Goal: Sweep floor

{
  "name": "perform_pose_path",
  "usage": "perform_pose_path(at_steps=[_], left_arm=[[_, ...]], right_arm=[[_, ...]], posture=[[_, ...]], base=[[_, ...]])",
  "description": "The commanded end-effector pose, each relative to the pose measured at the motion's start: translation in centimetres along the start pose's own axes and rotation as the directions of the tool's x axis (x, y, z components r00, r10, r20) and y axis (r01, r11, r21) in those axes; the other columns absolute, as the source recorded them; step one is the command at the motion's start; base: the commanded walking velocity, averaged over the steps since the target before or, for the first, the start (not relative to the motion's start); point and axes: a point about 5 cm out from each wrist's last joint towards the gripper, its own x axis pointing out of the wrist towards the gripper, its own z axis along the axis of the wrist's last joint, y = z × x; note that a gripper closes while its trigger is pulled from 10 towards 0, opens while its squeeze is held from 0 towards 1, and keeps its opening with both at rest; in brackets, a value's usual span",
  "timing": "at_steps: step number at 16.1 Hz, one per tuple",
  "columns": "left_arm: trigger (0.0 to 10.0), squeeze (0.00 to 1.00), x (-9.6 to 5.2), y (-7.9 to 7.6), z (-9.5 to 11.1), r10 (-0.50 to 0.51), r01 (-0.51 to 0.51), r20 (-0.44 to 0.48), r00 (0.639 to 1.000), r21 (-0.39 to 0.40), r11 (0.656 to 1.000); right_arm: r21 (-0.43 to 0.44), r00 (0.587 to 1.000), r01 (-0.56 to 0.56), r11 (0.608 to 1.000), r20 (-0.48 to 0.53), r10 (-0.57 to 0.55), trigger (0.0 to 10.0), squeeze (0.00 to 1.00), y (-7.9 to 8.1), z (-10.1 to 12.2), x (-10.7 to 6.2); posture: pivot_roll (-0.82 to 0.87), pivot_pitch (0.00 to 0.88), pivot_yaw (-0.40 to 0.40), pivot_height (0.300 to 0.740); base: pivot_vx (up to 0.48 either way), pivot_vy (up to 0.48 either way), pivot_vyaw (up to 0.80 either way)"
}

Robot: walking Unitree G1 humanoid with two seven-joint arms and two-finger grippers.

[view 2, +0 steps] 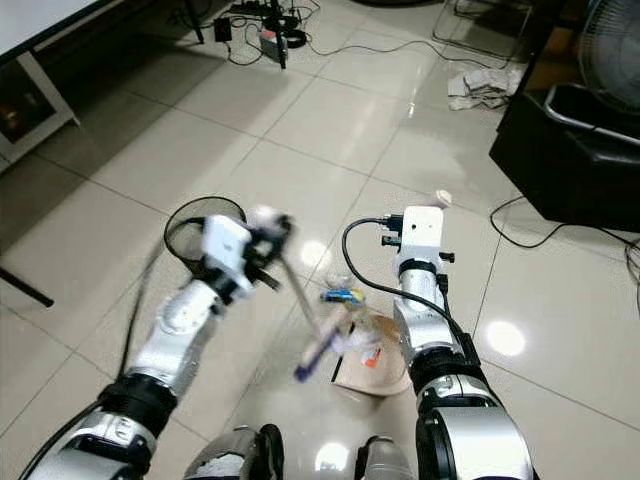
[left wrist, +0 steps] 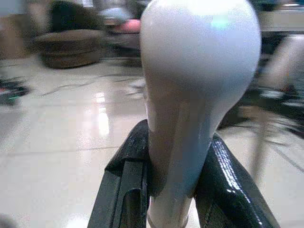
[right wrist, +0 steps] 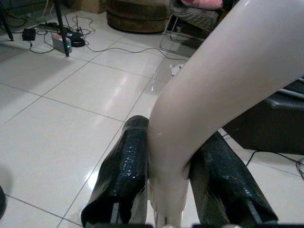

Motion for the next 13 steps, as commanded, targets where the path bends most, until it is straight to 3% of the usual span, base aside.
perform_pose_path(at_steps=[1, 5, 7, 8, 10, 12, 13], left_arm=[[10.0, 0.00, -0.3, -0.6, 0.2, -0.099, 0.099, 0.009, 0.995, 0.016, 0.995], [10.0, 0.00, -0.3, -0.8, 1.1, -0.193, 0.193, 0.038, 0.981, -0.006, 0.981], [10.0, 0.00, -0.1, 0.4, 1.7, -0.149, 0.147, 0.045, 0.988, 0.043, 0.988], [10.0, 0.00, -0.2, 2.0, 1.8, -0.072, 0.069, 0.023, 0.997, 0.103, 0.992], [10.0, 0.00, -0.5, 3.8, 2.0, 0.004, -0.004, 0.001, 1.000, 0.144, 0.990], [10.0, 0.00, -0.7, 4.5, 2.0, 0.033, -0.032, -0.008, 0.999, 0.163, 0.986], [10.0, 0.00, -1.1, 5.4, 2.1, 0.076, -0.072, -0.017, 0.997, 0.186, 0.980]], right_arm=[[0.010, 0.999, -0.015, 1.000, -0.046, 0.016, 10.0, 0.00, 0.5, -1.0, -0.5], [0.013, 0.999, -0.006, 1.000, -0.047, 0.007, 10.0, 0.00, 0.2, -0.9, -0.2], [0.017, 0.999, 0.001, 1.000, -0.047, -0.001, 10.0, 0.00, 0.0, -0.9, -0.2], [0.025, 0.999, 0.014, 1.000, -0.043, -0.013, 10.0, 0.00, -0.5, -1.1, -0.3], [0.048, 0.998, 0.042, 0.998, -0.038, -0.040, 10.0, 0.00, -1.5, -1.6, -0.8], [0.054, 0.998, 0.054, 0.997, -0.032, -0.053, 10.0, 0.00, -2.1, -1.9, -1.1], [0.062, 0.997, 0.079, 0.995, -0.019, -0.078, 10.0, 0.00, -3.3, -2.2, -1.6]], posture=[[0.10, 0.222, 0.096, 0.740], [0.10, 0.202, 0.097, 0.740], [0.09, 0.191, 0.095, 0.740], [0.08, 0.175, 0.093, 0.740], [0.07, 0.161, 0.093, 0.740], [0.06, 0.150, 0.094, 0.740], [0.05, 0.141, 0.096, 0.740]], base=[[0.000, 0.000, 0.00], [0.000, 0.000, 0.00], [0.000, 0.000, 0.00], [0.000, 0.000, 0.00], [0.000, 0.000, 0.00], [0.000, 0.000, 0.00], [0.000, 0.000, 0.00]])
